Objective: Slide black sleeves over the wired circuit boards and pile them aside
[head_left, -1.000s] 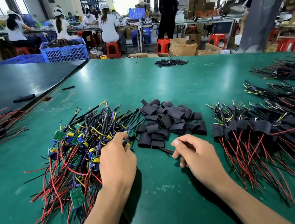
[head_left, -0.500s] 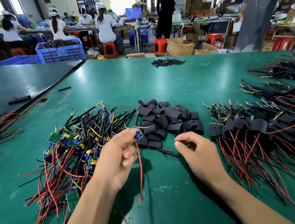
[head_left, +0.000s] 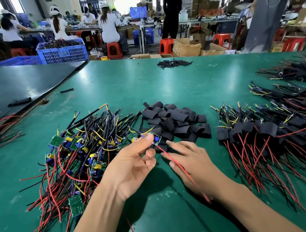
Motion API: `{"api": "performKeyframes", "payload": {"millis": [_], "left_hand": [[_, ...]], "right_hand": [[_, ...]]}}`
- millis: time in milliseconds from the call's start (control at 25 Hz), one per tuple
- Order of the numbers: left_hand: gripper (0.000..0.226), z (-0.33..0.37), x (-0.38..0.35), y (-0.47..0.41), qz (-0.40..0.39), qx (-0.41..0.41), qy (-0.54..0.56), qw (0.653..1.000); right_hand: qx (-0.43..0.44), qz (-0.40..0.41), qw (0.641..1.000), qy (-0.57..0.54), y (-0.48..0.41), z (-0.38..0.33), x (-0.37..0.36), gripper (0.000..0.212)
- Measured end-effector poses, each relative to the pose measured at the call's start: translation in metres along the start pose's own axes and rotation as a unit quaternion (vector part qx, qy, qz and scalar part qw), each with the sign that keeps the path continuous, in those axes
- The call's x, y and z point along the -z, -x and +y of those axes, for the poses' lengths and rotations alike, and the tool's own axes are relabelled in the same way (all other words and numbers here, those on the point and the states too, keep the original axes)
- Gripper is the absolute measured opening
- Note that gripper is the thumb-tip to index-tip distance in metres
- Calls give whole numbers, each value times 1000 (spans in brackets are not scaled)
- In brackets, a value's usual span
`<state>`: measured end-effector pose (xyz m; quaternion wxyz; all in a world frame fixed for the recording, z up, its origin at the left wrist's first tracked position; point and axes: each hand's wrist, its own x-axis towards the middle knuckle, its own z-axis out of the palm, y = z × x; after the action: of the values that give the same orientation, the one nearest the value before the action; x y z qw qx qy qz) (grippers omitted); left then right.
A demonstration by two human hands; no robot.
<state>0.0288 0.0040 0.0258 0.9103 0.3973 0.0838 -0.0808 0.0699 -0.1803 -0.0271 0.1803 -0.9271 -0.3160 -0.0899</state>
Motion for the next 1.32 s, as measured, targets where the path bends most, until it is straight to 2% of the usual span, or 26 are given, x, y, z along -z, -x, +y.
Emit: {"api": "performKeyframes", "payload": {"millis": [120, 200, 320, 480, 560, 680, 800, 920, 1120, 1320], "left_hand": [[37, -4, -1, 0, -5, -14, -67, 998], [36, -6, -2, 0, 1, -34, -110, 993], [31, -5, -1, 0, 5, -69, -130, 989], [16, -12, -2, 1, 3, -133, -228, 964], [15, -19, -3, 2, -4, -144, -300, 943], [16, -24, -6, 2, -14, -152, -349, 925], [17, -24, -5, 0, 27, -191, -353, 916], [16, -22, -1, -2, 73, -239, -361, 899], [15, -21, 2, -4, 96, -266, -349, 894], [15, -17, 4, -6, 105, -285, -297, 905]], "right_hand": [[-6, -41, 998, 45, 0, 0, -1, 44], [-13, -54, 998, 36, 0, 0, -1, 53], [-18, 17, 1000, -1, -1, -4, 7, 47], [-51, 190, 975, -101, -1, -2, 17, 27], [-82, 222, 962, -137, -1, 0, 17, 17], [-136, 225, 943, -203, -1, 4, 18, 13], [-142, 210, 944, -211, -1, 4, 19, 15], [-160, 200, 930, -264, 0, 3, 21, 12], [-190, 164, 920, -301, 1, 2, 21, 21], [-205, 185, 859, -430, -3, 4, 23, 28]]}}
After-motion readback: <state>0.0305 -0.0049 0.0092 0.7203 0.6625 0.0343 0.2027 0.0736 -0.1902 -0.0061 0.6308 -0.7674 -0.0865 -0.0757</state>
